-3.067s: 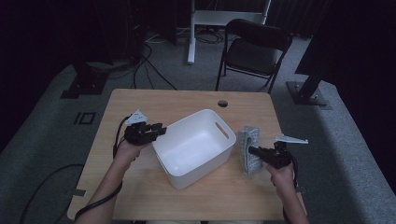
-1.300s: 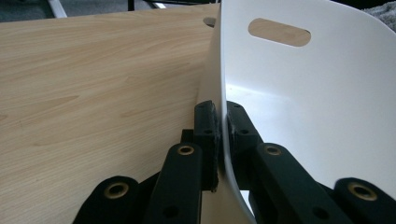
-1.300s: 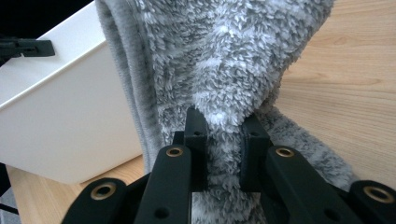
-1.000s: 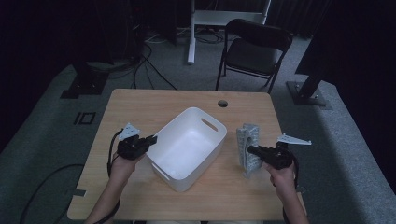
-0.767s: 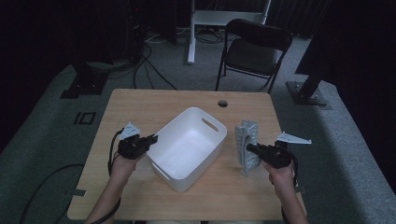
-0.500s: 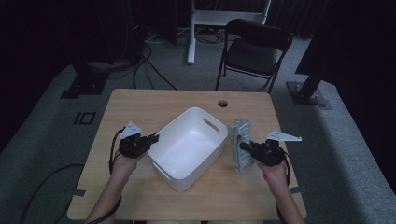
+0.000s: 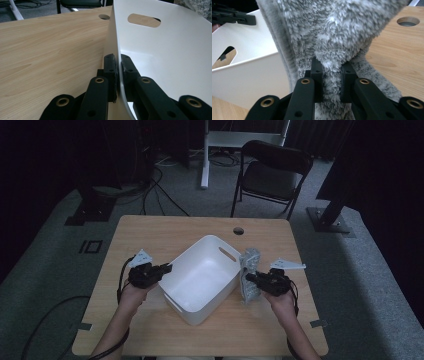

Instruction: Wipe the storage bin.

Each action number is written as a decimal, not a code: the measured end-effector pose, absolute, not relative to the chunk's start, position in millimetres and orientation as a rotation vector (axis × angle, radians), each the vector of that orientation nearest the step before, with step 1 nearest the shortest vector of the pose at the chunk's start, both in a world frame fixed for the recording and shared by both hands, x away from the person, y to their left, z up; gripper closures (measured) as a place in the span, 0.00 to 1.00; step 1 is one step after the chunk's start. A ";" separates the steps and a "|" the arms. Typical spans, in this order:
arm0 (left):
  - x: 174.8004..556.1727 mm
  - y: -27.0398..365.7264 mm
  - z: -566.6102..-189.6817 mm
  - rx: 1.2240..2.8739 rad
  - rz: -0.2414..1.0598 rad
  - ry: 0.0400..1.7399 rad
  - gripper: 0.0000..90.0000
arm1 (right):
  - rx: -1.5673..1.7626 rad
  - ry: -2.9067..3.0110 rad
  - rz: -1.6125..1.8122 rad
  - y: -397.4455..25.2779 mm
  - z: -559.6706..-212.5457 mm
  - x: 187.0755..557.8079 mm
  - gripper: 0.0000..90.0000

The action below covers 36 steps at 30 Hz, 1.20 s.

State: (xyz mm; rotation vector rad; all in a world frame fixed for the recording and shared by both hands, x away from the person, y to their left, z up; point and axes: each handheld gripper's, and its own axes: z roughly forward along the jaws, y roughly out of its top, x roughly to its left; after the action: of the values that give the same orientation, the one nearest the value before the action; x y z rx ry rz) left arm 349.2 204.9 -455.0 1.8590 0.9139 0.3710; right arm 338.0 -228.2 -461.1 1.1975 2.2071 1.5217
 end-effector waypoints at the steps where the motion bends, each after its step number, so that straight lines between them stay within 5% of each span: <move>1: 349.1 204.7 -455.1 1.859 0.372 0.913 0.95 | 1.198 2.206 1.522 -227.6 -462.4 338.4 0.87; 36: 348.7 200.9 -455.0 1.873 0.380 0.887 0.94 | 1.322 2.298 1.357 -216.6 -502.6 353.9 0.86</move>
State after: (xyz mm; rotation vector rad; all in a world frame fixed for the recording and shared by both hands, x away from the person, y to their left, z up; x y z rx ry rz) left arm 348.7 200.9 -455.0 1.8725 0.8867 0.3803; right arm 353.9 -216.6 -502.6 1.3221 2.2975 1.3566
